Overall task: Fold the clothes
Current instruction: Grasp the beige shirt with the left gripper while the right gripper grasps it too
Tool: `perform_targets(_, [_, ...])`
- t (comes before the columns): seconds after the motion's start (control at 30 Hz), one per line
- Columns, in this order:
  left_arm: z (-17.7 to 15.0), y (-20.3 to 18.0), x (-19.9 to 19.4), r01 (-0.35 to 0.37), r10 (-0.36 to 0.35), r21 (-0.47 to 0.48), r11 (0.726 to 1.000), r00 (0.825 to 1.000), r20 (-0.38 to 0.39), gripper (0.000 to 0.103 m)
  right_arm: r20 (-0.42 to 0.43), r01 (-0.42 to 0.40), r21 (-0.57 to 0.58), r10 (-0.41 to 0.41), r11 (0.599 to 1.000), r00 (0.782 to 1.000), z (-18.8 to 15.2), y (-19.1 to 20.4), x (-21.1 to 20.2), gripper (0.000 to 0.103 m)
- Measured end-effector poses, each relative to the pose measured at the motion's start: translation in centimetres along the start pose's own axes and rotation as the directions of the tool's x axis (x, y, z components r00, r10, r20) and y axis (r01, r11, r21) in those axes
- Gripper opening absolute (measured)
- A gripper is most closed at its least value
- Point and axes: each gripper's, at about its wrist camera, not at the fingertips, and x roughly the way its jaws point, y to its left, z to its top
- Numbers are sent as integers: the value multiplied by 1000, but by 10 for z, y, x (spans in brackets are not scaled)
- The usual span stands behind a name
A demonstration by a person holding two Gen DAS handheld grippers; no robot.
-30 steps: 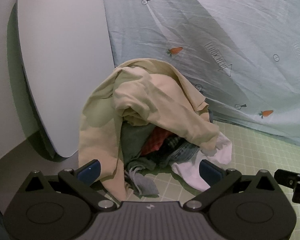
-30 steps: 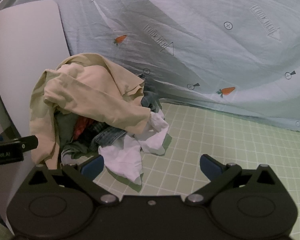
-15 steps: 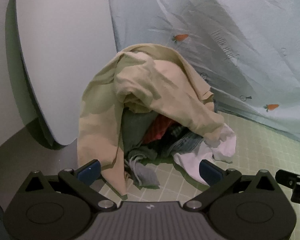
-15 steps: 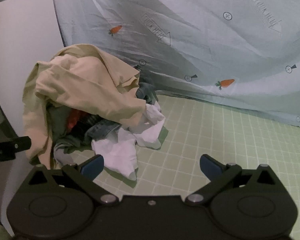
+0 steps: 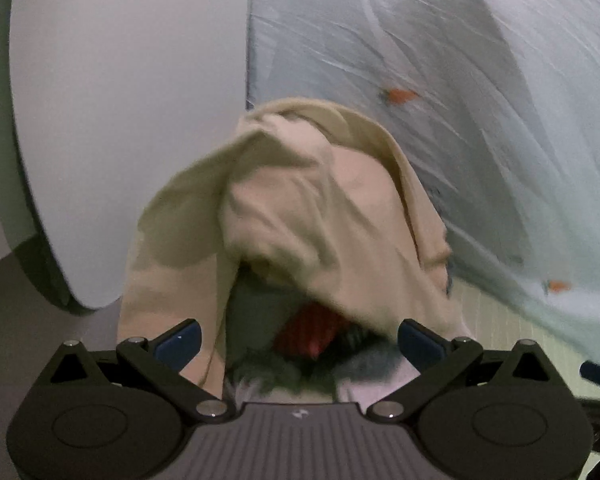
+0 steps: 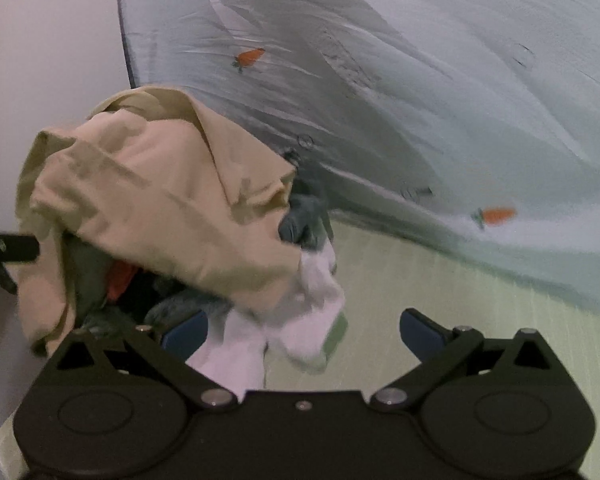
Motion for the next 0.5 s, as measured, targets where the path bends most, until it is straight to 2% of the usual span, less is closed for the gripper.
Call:
perform_targets(0.17, [46, 9, 28, 3, 1, -116, 993, 999, 37, 98, 37, -38, -79, 41, 996, 998, 54, 2, 59, 103])
perform_targets(0.33, [79, 25, 54, 55, -37, -267, 962, 997, 73, 90, 114, -128, -180, 150, 975, 982, 119, 23, 115, 100])
perform_targets(0.4, [87, 28, 68, 58, -37, -305, 951, 997, 73, 78, 137, -179, -208, 210, 961, 968, 136, 34, 134, 94])
perform_targets(0.43, [90, 29, 75, 48, -28, -320, 946, 997, 70, 75, 145, -201, -219, 236, 955, 961, 145, 40, 144, 89])
perform_targets(0.47, [91, 30, 82, 29, -9, -327, 944, 998, 63, 67, 148, -221, -221, 257, 950, 955, 150, 44, 154, 86])
perform_targets(0.5, [92, 30, 87, 14, 5, -326, 945, 998, 57, 59, 150, -241, -220, 277, 945, 949, 154, 48, 163, 76])
